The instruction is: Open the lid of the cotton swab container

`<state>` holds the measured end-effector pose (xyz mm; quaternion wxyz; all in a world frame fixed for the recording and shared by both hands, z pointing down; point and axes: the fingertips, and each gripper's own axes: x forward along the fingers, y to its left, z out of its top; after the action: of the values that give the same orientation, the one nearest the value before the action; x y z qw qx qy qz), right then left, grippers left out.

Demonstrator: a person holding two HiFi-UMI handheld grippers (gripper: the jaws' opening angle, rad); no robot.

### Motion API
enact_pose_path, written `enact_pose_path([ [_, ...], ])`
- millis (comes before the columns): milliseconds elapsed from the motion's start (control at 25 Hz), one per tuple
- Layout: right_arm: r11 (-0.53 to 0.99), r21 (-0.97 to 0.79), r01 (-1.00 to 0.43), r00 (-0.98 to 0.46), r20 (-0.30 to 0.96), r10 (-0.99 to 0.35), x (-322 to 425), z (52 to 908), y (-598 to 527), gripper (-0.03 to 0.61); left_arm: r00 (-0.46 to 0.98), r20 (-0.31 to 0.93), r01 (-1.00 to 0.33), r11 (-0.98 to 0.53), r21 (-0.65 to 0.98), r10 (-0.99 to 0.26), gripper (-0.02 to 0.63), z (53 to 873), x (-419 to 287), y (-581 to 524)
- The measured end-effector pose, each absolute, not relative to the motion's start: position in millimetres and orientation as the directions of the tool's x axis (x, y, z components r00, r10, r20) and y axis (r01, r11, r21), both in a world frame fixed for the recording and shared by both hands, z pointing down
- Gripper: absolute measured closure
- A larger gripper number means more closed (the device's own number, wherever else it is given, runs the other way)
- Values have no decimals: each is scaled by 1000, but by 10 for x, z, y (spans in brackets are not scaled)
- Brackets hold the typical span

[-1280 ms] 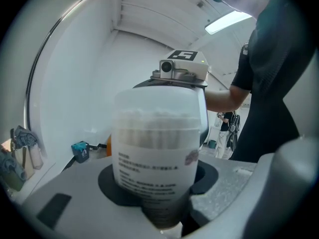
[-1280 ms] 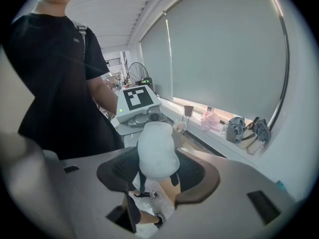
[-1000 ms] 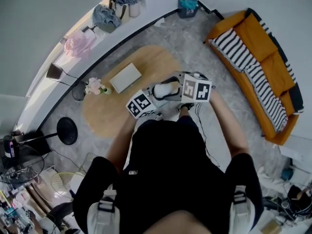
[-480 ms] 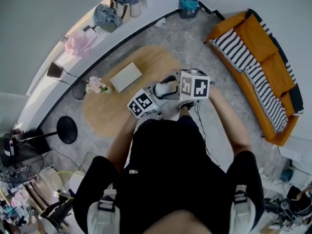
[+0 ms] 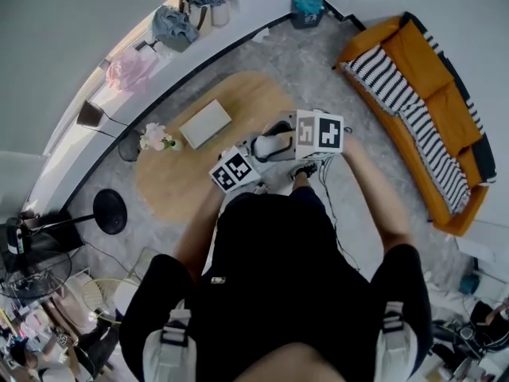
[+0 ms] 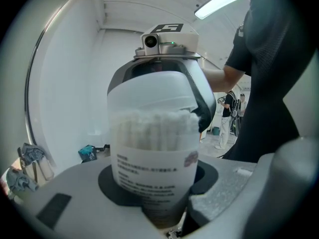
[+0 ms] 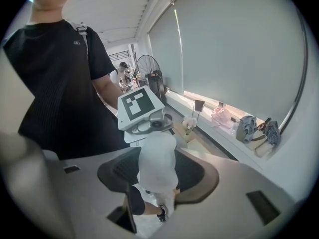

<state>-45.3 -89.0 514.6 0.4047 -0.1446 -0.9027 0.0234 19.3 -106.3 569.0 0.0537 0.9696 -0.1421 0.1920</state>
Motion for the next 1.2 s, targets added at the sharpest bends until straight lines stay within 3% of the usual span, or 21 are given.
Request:
enact_pose_path([
  [320,914,-300,273,-655,638,405,-419,5098,-833,374,907,346,-278,-959,61,-241,426,5624,233,-934],
  [600,910,-320,263,-704,582,408,-458,4953,-847,371,916,322,-272,-960,62,-239,425,5559,193,-893],
  [1200,962,-210,177,-808,527,264,-472,4736,-1199,387,918,318,-272,-960,73,-236,425,5550,176,-857],
])
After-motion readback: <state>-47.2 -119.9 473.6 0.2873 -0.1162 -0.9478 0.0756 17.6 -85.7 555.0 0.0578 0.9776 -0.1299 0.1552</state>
